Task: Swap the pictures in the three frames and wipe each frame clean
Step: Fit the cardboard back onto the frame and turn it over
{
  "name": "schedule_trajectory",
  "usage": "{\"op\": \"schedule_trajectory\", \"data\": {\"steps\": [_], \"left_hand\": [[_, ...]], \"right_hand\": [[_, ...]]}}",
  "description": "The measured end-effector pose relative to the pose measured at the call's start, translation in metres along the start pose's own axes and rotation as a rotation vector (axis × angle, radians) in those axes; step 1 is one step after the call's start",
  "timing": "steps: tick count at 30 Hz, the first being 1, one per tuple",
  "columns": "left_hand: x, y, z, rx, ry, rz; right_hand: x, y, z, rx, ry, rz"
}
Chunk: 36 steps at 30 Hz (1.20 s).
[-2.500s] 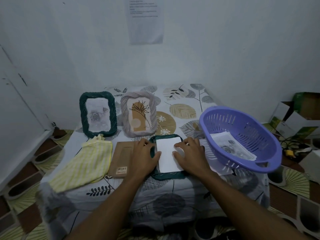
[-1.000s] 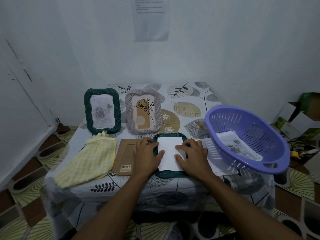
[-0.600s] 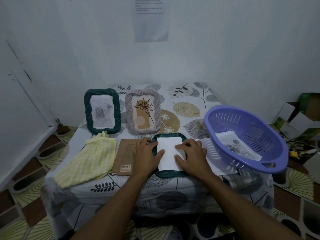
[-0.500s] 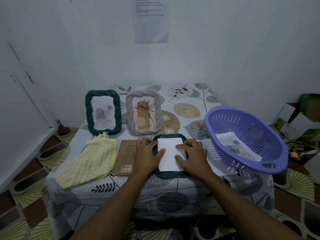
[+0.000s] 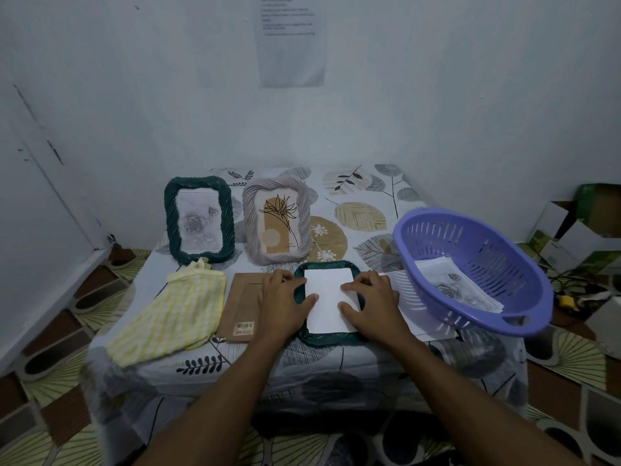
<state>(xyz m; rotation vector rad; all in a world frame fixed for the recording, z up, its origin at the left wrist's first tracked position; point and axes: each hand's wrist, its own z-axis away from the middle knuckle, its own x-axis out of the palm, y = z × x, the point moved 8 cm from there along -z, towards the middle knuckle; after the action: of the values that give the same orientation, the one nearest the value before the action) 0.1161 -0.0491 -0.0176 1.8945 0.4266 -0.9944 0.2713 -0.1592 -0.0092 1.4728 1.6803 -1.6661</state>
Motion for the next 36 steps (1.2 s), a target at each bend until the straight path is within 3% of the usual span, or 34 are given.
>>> {"op": "schedule_trajectory", "data": {"steps": [10,17,19,23,36], "left_hand": [[-0.002,0.001,0.0,-0.008,0.01,0.04],[-0.045,0.014,-0.004,0.026,0.155,0.157],[-0.059,0.0,-0.003,0.0,0.175,0.034],[-0.059,-0.047,0.011,-0.141,0.044,-0.339],[-0.071,-0.05,0.024,-0.216,0.149,0.024]], "right_hand": [[-0.002,0.0,0.0,0.016,0.021,-0.034],[-0.009,-0.006,-0.003,0.022,0.045,-0.01],[-0.011,-0.015,-0.005,-0.006,0.064,-0.002],[-0.006,-0.038,-0.008,-0.071,0.063,0.027],[-0.011,-0.012,0.0,0.024,0.033,0.062]]}}
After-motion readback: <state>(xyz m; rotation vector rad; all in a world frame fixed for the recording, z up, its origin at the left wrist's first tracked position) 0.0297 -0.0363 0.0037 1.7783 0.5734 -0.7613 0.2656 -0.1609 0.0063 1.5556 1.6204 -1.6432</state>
